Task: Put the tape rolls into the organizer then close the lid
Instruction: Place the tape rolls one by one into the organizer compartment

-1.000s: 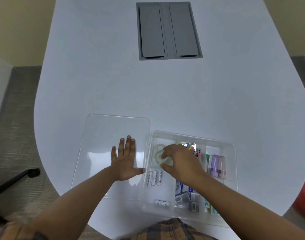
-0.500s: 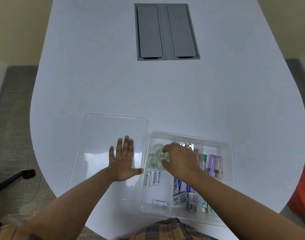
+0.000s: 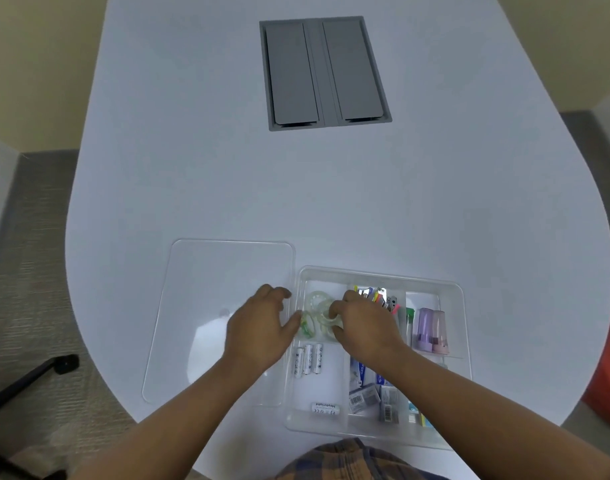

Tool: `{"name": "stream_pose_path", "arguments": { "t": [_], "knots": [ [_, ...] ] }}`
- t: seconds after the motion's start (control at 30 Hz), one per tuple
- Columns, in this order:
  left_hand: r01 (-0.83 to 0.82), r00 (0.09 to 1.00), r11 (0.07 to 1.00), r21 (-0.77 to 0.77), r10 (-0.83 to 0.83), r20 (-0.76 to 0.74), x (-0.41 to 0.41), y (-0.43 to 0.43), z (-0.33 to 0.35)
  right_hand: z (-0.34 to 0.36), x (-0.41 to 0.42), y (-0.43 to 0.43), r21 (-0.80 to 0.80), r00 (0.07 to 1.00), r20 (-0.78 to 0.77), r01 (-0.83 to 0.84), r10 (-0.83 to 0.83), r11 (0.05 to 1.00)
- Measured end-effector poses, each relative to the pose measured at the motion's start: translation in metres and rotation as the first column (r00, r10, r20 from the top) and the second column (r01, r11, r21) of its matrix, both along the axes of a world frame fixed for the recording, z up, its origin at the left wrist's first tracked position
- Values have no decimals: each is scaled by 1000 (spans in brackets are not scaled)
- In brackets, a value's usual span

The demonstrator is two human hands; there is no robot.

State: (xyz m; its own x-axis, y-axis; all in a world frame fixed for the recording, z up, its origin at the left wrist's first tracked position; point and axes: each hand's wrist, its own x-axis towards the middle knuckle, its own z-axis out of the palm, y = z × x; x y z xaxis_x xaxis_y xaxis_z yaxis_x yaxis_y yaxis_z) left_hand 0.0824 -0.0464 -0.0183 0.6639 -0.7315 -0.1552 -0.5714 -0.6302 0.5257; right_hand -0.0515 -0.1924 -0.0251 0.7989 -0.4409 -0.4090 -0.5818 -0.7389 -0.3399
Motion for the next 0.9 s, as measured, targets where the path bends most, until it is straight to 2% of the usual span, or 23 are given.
{"name": "stream_pose_path", "arguments": {
  "t": [0.13,0.27,0.37,0.43,0.53,0.6,0.67,0.8,0.9],
  "knots": [
    [28,999,983,179,-32,22,-12,-21,6,6,-3,1,-19,1000,-1,6,-6,1000],
    [0,1000,978,208,2,-7,-17,-33,2,15,2,0,-30,990,-126,-66,62,997],
    [-102,989,989,102,112,-92,-16,-31,0,21,7,-2,-7,985,-162,-61,59,998],
    [-207,969,978,-2,205,-140,-14,-26,-1,23,8,-5,-28,992,-119,-34,31,999],
    [-267,960,958,-108,255,-113,-7,-9,-9,24,8,-8,-12,999,-45,5,-6,1000],
    [-198,980,974,-106,197,-27,-1,6,-20,21,8,-8,-14,998,-62,-15,14,1000],
    [-130,991,991,12,129,41,3,21,-33,18,8,-6,-33,993,-106,-62,58,998],
    [-8,995,950,312,37,-89,2,46,-60,13,6,-2,-34,992,-106,-76,72,997],
    [118,990,900,419,-73,-122,0,53,-72,13,9,1,1,999,-37,-36,36,999]
  ]
}}
